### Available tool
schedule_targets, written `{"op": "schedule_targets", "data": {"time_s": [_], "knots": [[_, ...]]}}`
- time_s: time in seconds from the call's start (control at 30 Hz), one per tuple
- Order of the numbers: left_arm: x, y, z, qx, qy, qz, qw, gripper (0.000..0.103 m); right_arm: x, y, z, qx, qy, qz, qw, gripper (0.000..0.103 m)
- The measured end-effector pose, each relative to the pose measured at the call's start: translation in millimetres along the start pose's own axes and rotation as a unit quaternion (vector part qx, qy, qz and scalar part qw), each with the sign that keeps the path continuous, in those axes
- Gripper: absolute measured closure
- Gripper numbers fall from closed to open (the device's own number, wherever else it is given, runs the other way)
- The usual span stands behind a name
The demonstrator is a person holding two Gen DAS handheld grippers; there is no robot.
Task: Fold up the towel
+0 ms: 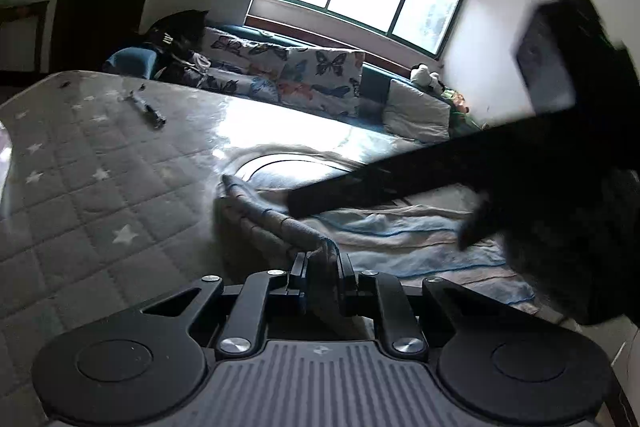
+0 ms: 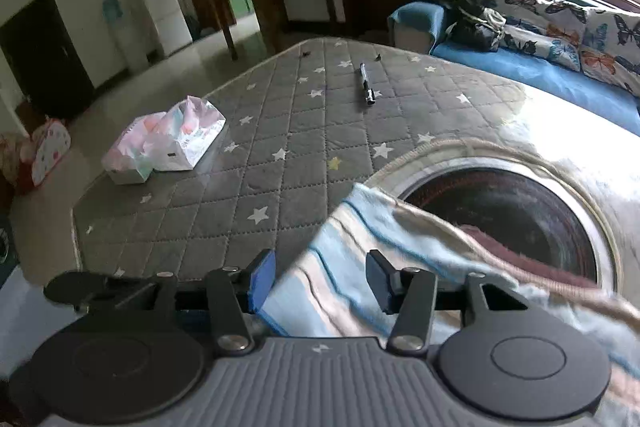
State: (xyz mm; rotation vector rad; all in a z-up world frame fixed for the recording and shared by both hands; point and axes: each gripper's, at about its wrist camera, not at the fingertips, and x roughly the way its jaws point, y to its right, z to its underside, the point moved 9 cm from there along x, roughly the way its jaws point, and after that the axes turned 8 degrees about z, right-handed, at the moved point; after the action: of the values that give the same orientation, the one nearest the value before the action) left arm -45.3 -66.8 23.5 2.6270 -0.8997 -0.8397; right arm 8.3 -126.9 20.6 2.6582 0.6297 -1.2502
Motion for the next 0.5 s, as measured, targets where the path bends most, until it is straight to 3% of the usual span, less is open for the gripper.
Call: {"op": "schedule_targets", "data": {"time_s": [0.2, 0.27, 0.3, 0.33, 0.37, 0.4, 0.5], "knots": [[15.1, 22.7, -2.6, 0.024, 0.001, 0.021, 0.9995, 0.088, 26.5, -9.7, -17.0, -0.061, -0.042, 0.023, 0.997, 0.046], [18.7, 27.9, -0.9, 0.032, -0.004, 0.027, 0.9991, 0.088, 37.1, -11.0, -14.6, -0.087, -0.054, 0.041, 0.994, 0.052], [19.9, 29.9, -0.3, 0.037, -0.005, 0.028, 0.9989, 0.088, 41.2, -10.0, -12.2, -0.089, -0.061, 0.044, 0.993, 0.06], [20.7, 31.2, -0.1, 0.041, -0.006, 0.028, 0.9987, 0.087, 43.5, -8.2, -9.0, -0.085, -0.066, 0.044, 0.993, 0.076], [20.7, 32.2, 0.5, 0.045, -0.006, 0.029, 0.9985, 0.085, 44.6, -5.8, -5.1, -0.081, -0.069, 0.044, 0.993, 0.083], [19.7, 33.7, 0.9, 0.05, -0.005, 0.033, 0.9982, 0.08, 44.8, -2.8, -1.3, -0.078, -0.068, 0.047, 0.994, 0.09], [16.5, 38.2, 2.1, 0.065, 0.0, 0.046, 0.9969, 0.032, 35.7, 9.9, 5.8, -0.053, -0.041, 0.058, 0.996, 0.094]]}}
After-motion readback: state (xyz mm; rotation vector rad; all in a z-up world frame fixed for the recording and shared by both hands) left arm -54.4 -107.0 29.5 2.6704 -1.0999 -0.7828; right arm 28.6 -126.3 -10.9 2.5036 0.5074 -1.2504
